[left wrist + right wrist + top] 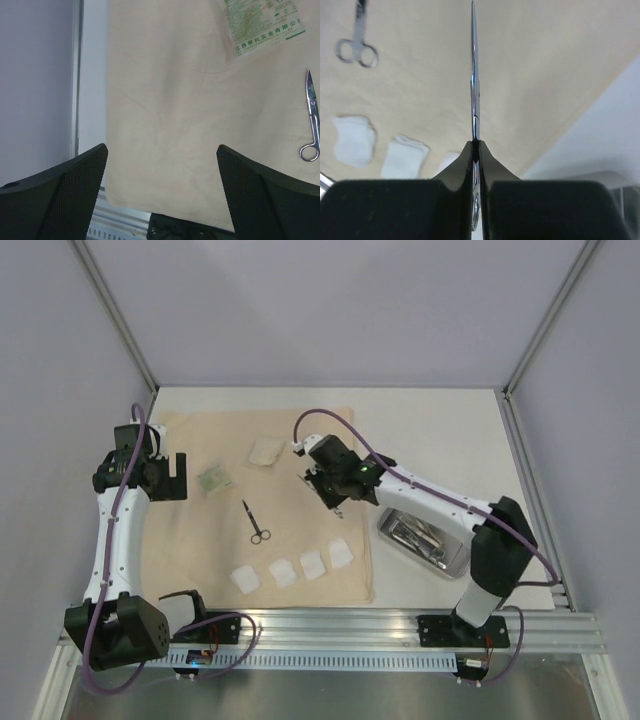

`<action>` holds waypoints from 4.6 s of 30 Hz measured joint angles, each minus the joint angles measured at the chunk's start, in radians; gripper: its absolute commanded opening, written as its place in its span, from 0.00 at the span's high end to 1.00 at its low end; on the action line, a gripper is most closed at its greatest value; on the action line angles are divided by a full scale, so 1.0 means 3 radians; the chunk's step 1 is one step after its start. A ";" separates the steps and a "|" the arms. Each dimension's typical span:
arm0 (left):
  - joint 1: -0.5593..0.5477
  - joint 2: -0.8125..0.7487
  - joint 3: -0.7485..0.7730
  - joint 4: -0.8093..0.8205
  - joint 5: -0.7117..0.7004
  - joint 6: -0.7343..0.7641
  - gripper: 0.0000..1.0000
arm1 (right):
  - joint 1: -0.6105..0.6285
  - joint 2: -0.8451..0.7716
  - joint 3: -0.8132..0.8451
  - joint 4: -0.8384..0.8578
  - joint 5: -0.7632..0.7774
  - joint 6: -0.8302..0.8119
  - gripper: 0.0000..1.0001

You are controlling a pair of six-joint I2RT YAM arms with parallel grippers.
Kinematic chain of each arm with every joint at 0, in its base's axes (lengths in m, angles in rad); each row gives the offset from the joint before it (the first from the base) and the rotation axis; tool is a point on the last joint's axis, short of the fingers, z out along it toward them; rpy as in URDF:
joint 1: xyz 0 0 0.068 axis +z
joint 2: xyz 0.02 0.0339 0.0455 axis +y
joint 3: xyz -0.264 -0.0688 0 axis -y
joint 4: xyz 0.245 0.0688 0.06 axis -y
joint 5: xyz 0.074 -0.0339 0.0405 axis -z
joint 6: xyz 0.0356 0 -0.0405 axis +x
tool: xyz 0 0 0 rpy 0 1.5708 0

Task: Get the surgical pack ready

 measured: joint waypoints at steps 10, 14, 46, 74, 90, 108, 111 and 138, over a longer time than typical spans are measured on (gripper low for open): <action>0.0000 0.0060 0.0005 -0.0020 0.0042 0.0000 0.00 | -0.0679 -0.1528 -0.1567 -0.0356 0.0373 -0.0692 1.00; 0.0000 0.0089 0.0022 -0.0036 0.0090 -0.0001 0.00 | -0.0765 -0.1977 -0.1890 -0.0446 0.0524 -0.0928 0.99; 0.0000 0.0121 0.0027 -0.0052 0.0151 0.0000 0.00 | -0.0841 -0.1433 -0.2369 -0.0319 0.0810 -0.1691 0.50; 0.0031 0.0083 0.0013 0.0028 -0.0076 -0.0006 0.00 | 0.0406 0.0605 0.0596 0.0212 0.0877 0.0921 0.42; 0.0041 0.0033 -0.0027 0.0048 -0.0034 -0.0006 0.00 | 0.0675 0.2096 0.1986 -0.0170 0.0601 0.0973 0.58; 0.0041 0.0033 -0.0027 0.0050 0.0001 -0.0006 0.00 | 0.0778 0.2323 0.2148 -0.0272 0.0535 0.0813 1.00; 0.0041 0.0033 -0.0027 0.0050 0.0003 -0.0006 0.00 | 0.0774 0.2316 0.2132 -0.0257 0.0509 0.0758 1.00; 0.0041 0.0039 -0.0027 0.0048 0.0014 -0.0006 0.00 | 0.0708 0.1687 0.1153 0.0024 0.0193 0.0191 1.00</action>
